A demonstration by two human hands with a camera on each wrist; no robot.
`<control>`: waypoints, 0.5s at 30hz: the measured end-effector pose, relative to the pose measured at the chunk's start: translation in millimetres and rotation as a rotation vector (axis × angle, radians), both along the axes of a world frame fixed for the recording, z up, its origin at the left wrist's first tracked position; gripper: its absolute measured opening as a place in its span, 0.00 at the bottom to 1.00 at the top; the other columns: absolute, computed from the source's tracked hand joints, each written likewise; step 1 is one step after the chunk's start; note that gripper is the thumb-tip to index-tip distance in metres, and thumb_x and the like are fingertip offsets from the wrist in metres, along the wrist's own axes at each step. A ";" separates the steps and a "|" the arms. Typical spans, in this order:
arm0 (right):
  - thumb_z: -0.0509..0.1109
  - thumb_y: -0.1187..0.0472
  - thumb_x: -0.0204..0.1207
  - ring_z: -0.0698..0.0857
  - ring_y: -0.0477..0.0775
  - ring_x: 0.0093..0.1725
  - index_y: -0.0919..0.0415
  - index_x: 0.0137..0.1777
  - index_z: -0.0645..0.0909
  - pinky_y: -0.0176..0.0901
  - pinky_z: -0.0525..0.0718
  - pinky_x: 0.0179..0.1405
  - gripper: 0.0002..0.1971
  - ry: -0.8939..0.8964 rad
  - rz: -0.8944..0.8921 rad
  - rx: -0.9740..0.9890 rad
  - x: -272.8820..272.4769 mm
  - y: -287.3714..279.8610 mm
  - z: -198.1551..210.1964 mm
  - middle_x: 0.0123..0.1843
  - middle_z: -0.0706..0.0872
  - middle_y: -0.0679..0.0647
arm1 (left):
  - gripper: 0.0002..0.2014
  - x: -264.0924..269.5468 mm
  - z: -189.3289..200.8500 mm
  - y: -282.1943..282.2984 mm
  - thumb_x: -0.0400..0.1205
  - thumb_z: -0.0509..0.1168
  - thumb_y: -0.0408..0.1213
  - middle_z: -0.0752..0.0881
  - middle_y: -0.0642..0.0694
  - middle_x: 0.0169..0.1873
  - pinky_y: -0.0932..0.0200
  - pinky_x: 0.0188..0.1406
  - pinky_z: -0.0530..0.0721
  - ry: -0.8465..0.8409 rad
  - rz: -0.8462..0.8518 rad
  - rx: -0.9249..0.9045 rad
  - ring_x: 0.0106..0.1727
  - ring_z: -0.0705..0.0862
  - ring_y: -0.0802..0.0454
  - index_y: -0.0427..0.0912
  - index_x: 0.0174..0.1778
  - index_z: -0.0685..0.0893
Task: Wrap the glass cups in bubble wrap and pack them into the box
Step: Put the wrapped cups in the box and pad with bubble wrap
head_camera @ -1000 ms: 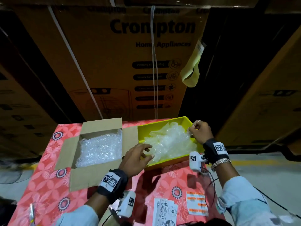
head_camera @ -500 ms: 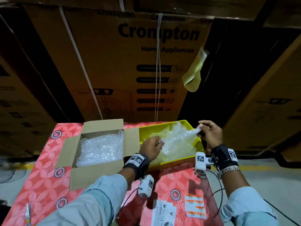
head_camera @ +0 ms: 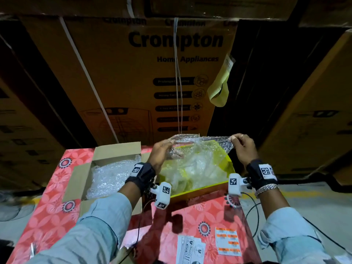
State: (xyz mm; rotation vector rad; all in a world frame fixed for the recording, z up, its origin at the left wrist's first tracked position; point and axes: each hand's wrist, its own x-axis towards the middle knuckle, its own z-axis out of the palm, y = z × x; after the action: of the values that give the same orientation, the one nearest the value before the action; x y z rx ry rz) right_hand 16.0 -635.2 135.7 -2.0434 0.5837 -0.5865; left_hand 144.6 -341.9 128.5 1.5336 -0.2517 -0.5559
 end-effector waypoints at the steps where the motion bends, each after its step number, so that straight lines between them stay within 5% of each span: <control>1: 0.65 0.60 0.88 0.83 0.52 0.45 0.53 0.44 0.85 0.50 0.80 0.52 0.11 -0.002 -0.006 0.065 2.6 1.1 4.1 0.43 0.86 0.53 | 0.20 -0.4 4.2 -2.1 0.91 0.64 0.45 0.83 0.54 0.66 0.35 0.62 0.89 0.033 -0.022 -0.057 0.50 0.93 0.48 0.37 0.75 0.82; 3: 0.62 0.59 0.90 0.81 0.47 0.37 0.53 0.42 0.79 0.46 0.83 0.42 0.13 -0.071 -0.049 0.287 8.5 8.5 13.0 0.37 0.80 0.50 | 0.21 -0.2 8.4 -6.4 0.92 0.61 0.46 0.86 0.49 0.57 0.44 0.38 0.94 0.042 -0.036 -0.060 0.27 0.89 0.50 0.43 0.80 0.77; 5: 0.59 0.61 0.91 0.80 0.43 0.28 0.54 0.42 0.73 0.39 0.84 0.30 0.13 -0.120 -0.093 0.497 14.1 16.3 20.8 0.30 0.78 0.48 | 0.18 -0.1 8.6 -11.1 0.93 0.60 0.47 0.89 0.37 0.40 0.56 0.19 0.82 -0.008 -0.027 0.005 0.16 0.78 0.49 0.47 0.77 0.78; 7: 0.59 0.63 0.91 0.79 0.46 0.26 0.56 0.42 0.73 0.39 0.84 0.28 0.13 -0.167 -0.137 0.613 17.4 17.2 24.6 0.29 0.77 0.49 | 0.12 -0.8 8.2 -15.1 0.93 0.60 0.47 0.87 0.42 0.28 0.62 0.16 0.71 -0.040 -0.013 0.029 0.14 0.69 0.51 0.48 0.67 0.82; 9: 0.63 0.62 0.89 0.78 0.51 0.33 0.57 0.42 0.76 0.45 0.84 0.39 0.12 -0.150 -0.184 0.587 19.3 9.7 23.5 0.35 0.78 0.56 | 0.12 0.2 8.2 -16.8 0.93 0.61 0.47 0.85 0.42 0.26 0.62 0.19 0.65 -0.027 -0.012 0.025 0.17 0.64 0.49 0.44 0.49 0.81; 11: 0.66 0.57 0.89 0.82 0.56 0.37 0.57 0.41 0.79 0.46 0.83 0.39 0.13 -0.100 -0.178 0.592 15.6 5.9 29.2 0.38 0.80 0.58 | 0.17 4.5 5.7 -16.6 0.92 0.63 0.47 0.82 0.38 0.27 0.61 0.21 0.62 -0.021 -0.030 0.024 0.21 0.61 0.50 0.42 0.39 0.75; 13: 0.69 0.47 0.86 0.86 0.59 0.40 0.58 0.43 0.84 0.46 0.85 0.38 0.16 -0.044 -0.097 0.648 9.3 2.7 37.2 0.40 0.85 0.59 | 0.20 8.4 5.0 -16.8 0.90 0.66 0.46 0.75 0.36 0.30 0.61 0.22 0.63 -0.064 -0.044 0.048 0.23 0.61 0.50 0.43 0.34 0.73; 15: 0.73 0.35 0.78 0.81 0.59 0.32 0.63 0.46 0.87 0.43 0.80 0.30 0.27 0.055 0.037 0.588 1.1 0.5 47.1 0.34 0.81 0.59 | 0.22 10.6 8.0 -18.5 0.89 0.68 0.45 0.72 0.39 0.30 0.60 0.23 0.67 -0.153 -0.047 0.094 0.23 0.65 0.51 0.44 0.30 0.73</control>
State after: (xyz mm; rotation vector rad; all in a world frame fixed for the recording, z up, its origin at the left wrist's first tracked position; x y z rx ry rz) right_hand 17.0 -634.8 182.8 -1.5122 0.6582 -0.2883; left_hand 155.2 -360.4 136.6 1.6670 -0.3845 -0.4934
